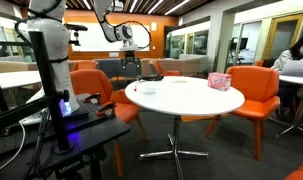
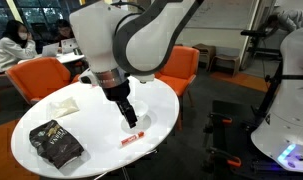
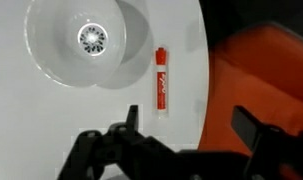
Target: Remove the marker from the bowl and place it on the table
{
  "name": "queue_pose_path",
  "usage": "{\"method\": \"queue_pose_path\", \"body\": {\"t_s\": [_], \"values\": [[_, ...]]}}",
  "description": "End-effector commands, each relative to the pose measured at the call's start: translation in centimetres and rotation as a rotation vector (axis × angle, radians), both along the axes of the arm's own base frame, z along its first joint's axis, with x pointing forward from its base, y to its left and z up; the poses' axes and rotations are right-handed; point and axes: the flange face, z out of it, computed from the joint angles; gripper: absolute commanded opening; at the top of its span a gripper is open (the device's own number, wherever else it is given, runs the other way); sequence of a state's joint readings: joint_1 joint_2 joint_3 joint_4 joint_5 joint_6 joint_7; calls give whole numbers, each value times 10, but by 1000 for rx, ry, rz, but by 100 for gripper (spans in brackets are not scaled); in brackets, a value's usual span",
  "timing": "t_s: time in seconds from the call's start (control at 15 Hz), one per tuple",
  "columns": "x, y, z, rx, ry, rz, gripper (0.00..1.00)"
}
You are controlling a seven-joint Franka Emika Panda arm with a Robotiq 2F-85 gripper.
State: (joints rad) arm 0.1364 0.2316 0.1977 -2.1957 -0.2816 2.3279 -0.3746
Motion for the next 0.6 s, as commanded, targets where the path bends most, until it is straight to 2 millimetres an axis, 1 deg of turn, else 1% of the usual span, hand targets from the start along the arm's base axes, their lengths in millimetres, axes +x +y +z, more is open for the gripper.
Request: {"method": "queue_pose_path", "body": {"t_s": [0.0,0.2,0.53], "values": [[-14,-6,22,23,10,20,100],[-17,-8,31,21,4,14,100],[-14,-10,31,1,-2,16,100]]}}
